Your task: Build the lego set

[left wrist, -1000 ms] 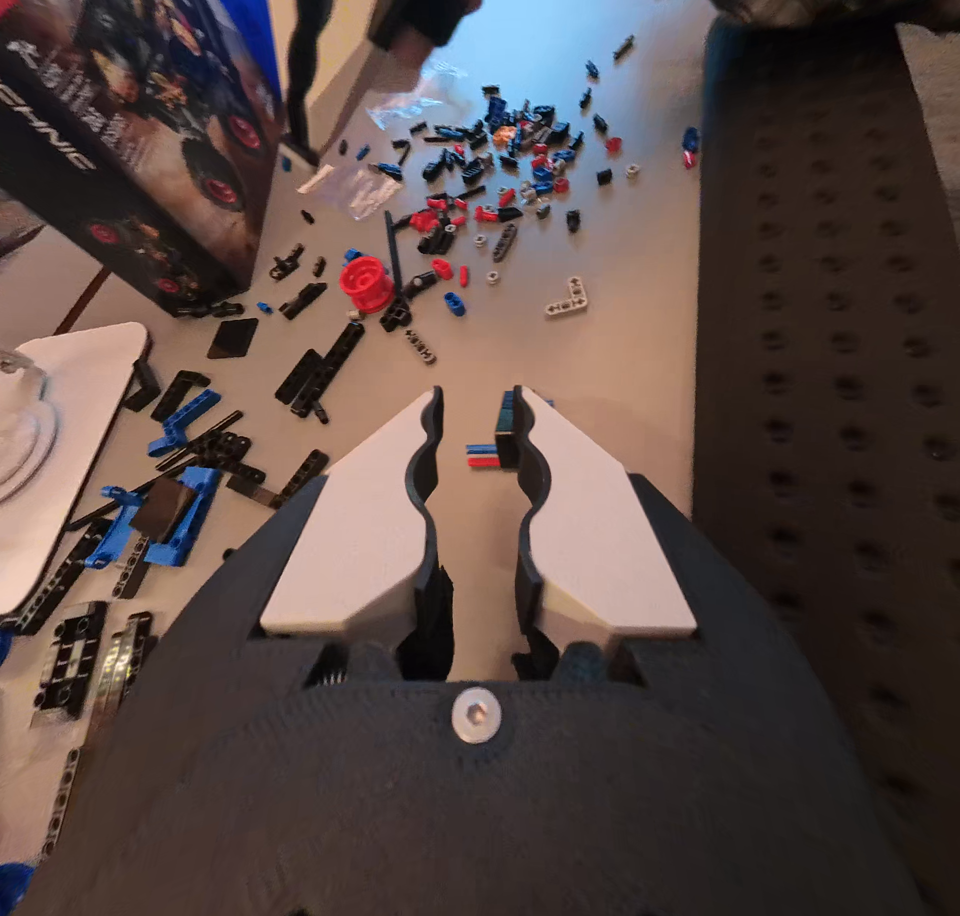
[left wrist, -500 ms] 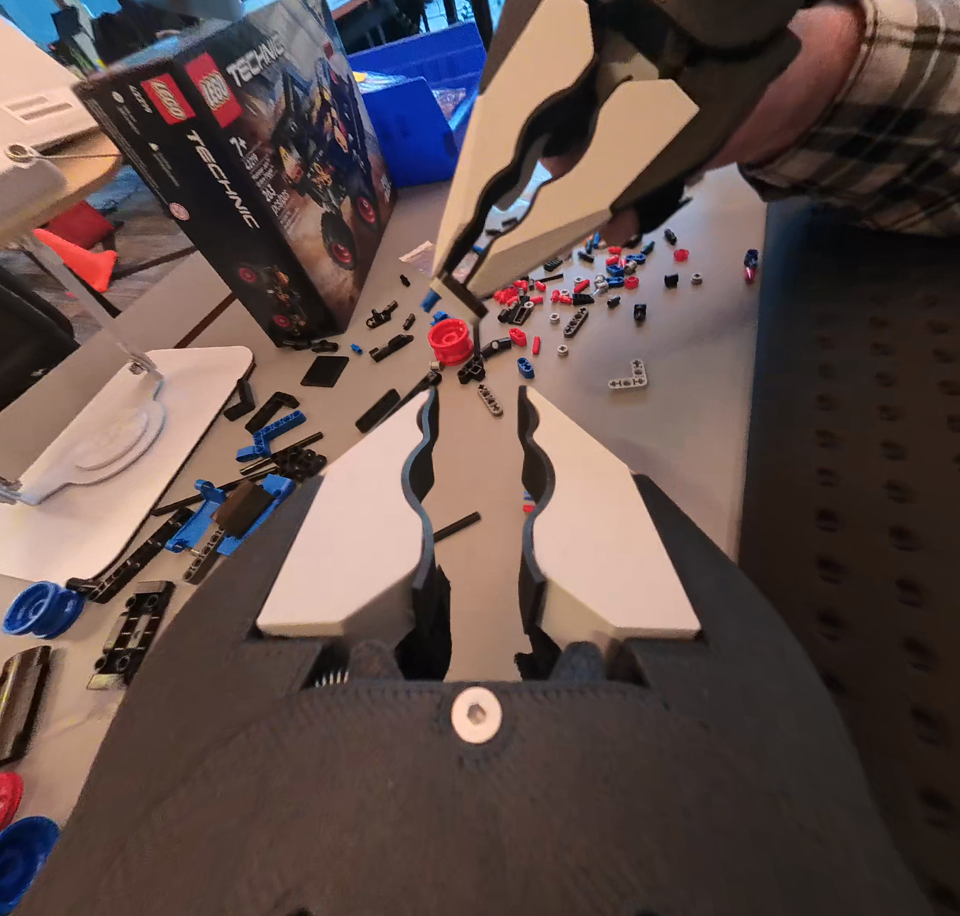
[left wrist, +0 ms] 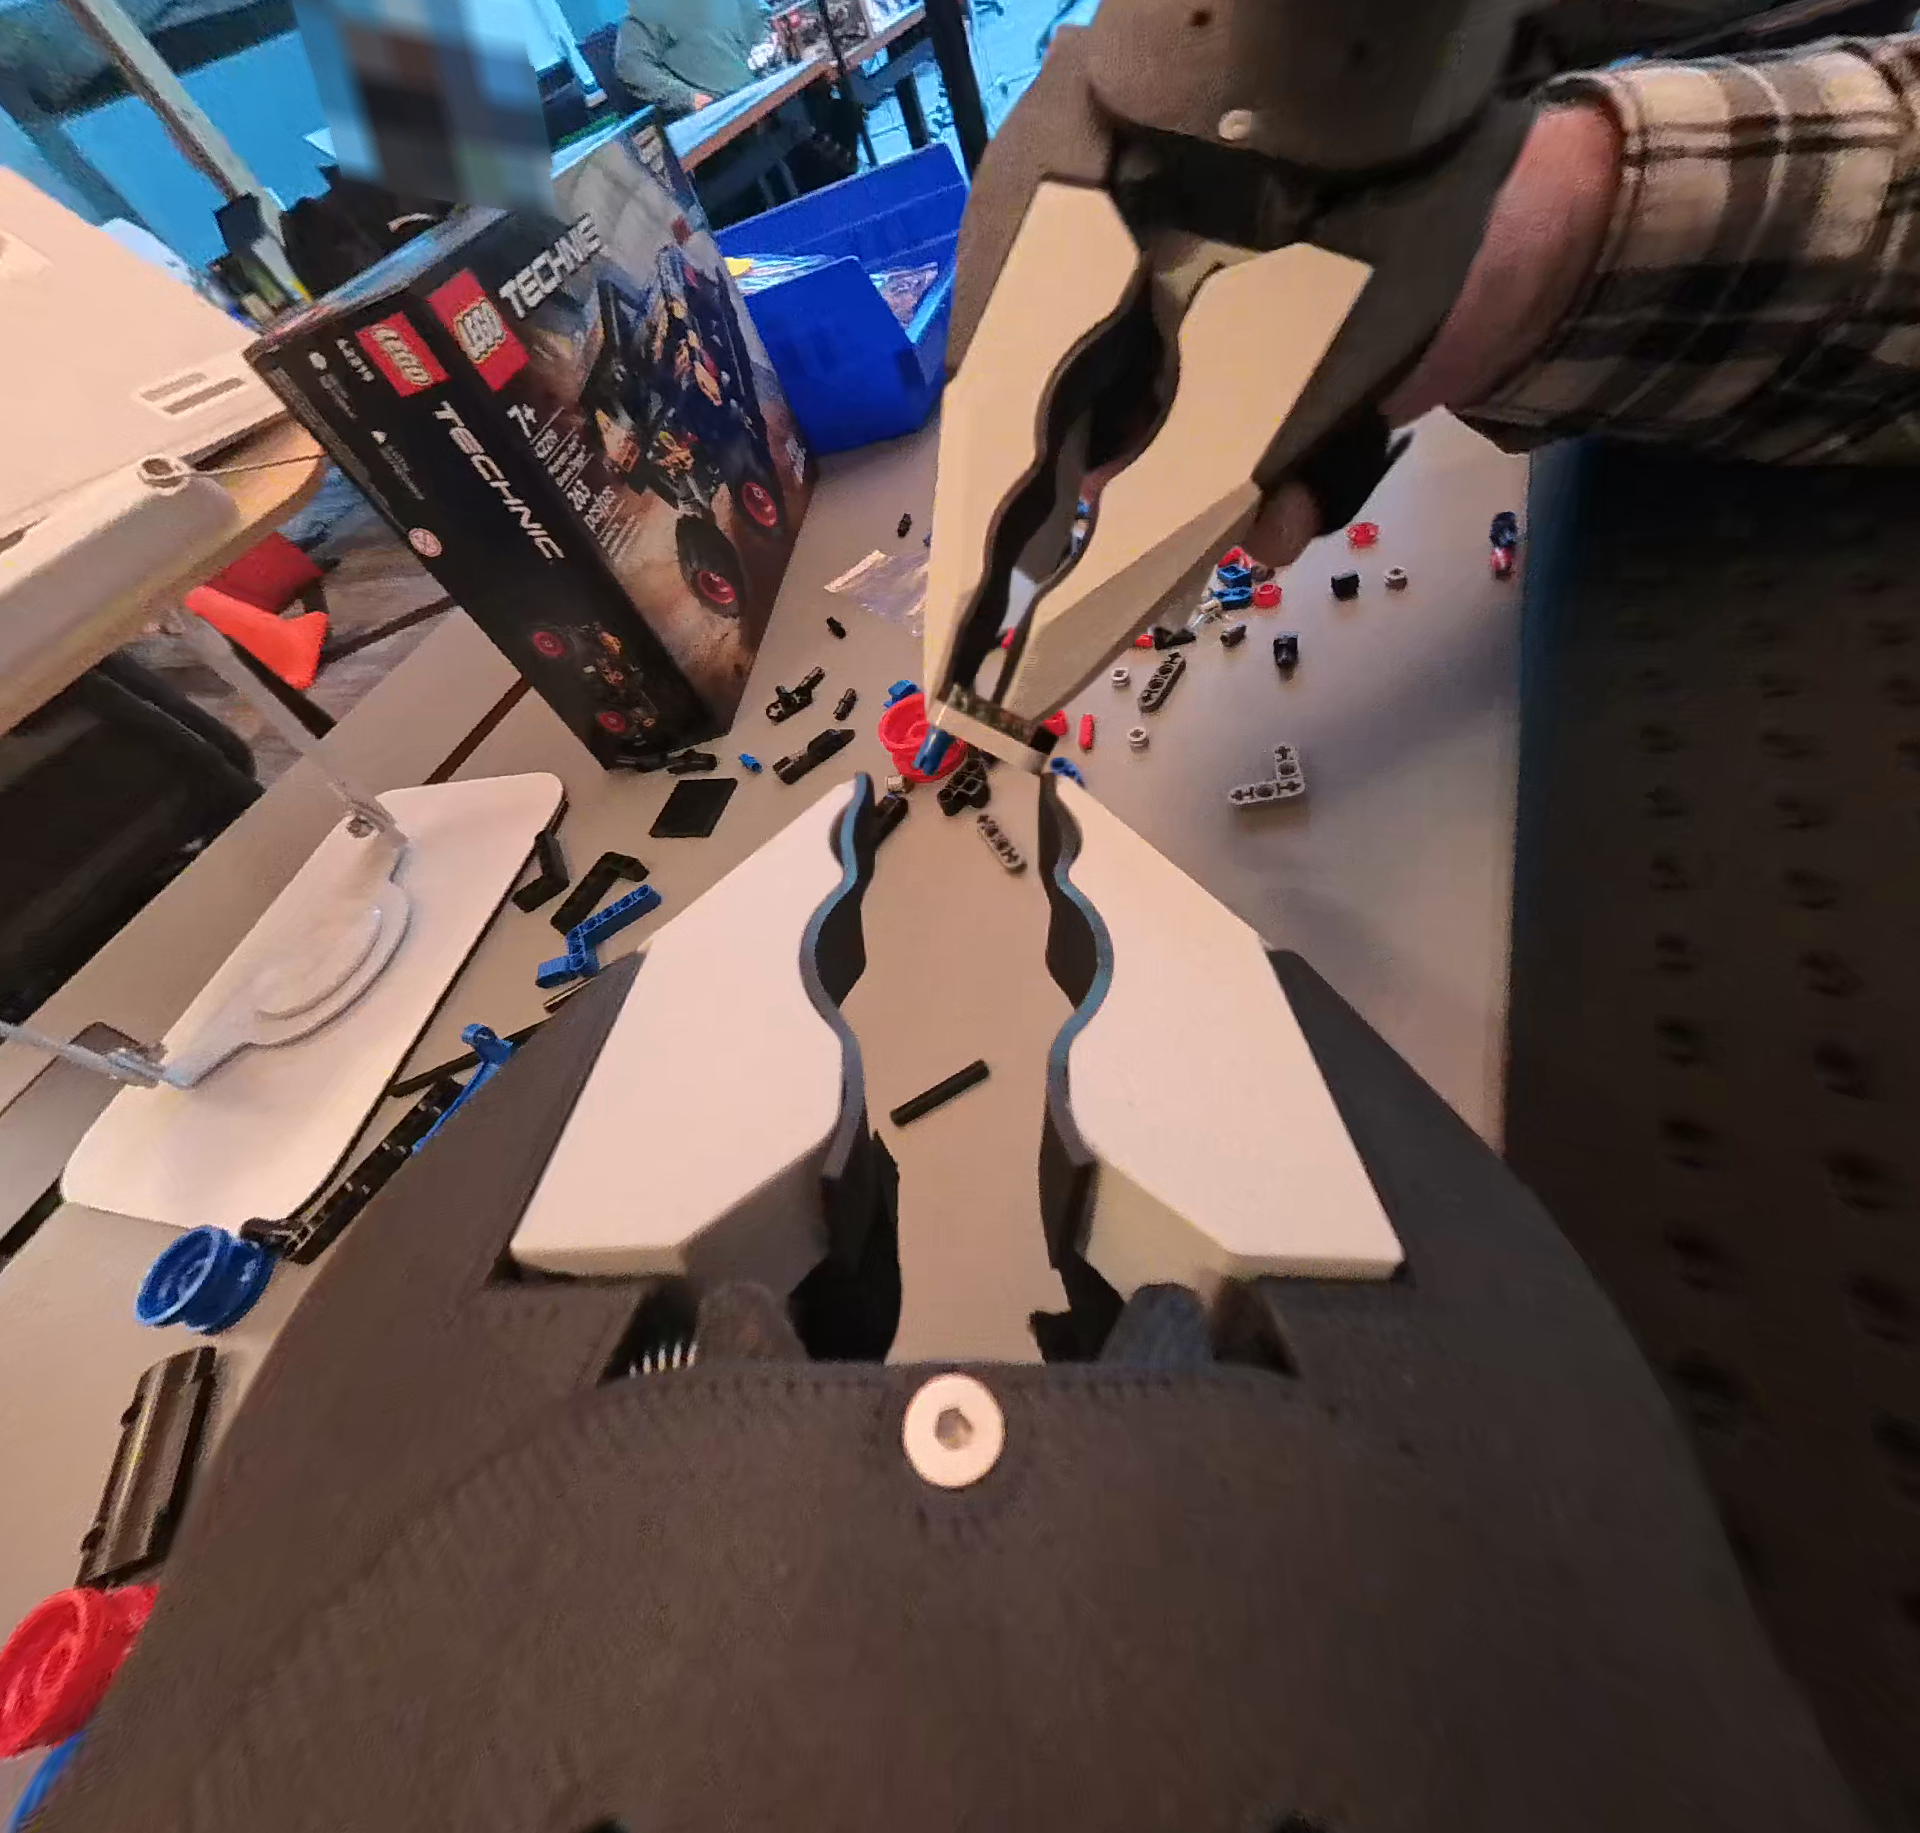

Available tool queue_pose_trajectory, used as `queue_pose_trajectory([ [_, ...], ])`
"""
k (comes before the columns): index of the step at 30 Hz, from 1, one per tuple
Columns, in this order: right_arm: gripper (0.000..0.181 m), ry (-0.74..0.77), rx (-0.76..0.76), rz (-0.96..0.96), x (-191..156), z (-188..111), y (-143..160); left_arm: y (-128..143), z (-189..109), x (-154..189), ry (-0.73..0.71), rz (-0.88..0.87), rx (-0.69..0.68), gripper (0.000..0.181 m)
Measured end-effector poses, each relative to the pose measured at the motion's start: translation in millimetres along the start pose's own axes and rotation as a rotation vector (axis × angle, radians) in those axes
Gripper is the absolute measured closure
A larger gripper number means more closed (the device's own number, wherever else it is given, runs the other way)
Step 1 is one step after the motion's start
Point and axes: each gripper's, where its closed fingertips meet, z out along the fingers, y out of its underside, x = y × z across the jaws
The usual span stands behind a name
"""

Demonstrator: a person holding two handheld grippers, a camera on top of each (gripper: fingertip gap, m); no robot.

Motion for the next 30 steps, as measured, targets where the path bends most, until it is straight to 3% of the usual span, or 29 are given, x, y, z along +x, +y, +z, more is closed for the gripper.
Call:
queue_pose_trajectory([
  [9, 0.176, -0.182, 0.049, 0.179, -15.0, -4.0, 2.4, -2.8, 1.9, 17.0, 0.058, 0.074, 0.007, 0.161],
  [12, 0.175, -0.218, 0.068, 0.209, -18.5, -5.4, 1.4, -2.9, 0.2, 15.3, 0.057, 0.068, 0.011, 0.173],
  [20, 0.176, -0.263, 0.069, 0.27, -24.0, -3.6, 2.0, -2.9, -1.0, 16.6, 0.077, 0.038, 0.02, 0.177],
  [30, 0.175, -0.142, 0.128, 0.257, -5.8, -4.3, -6.1, -6.2, -1.2, 0.8, 0.033, -0.098, 0.047, 0.179],
])
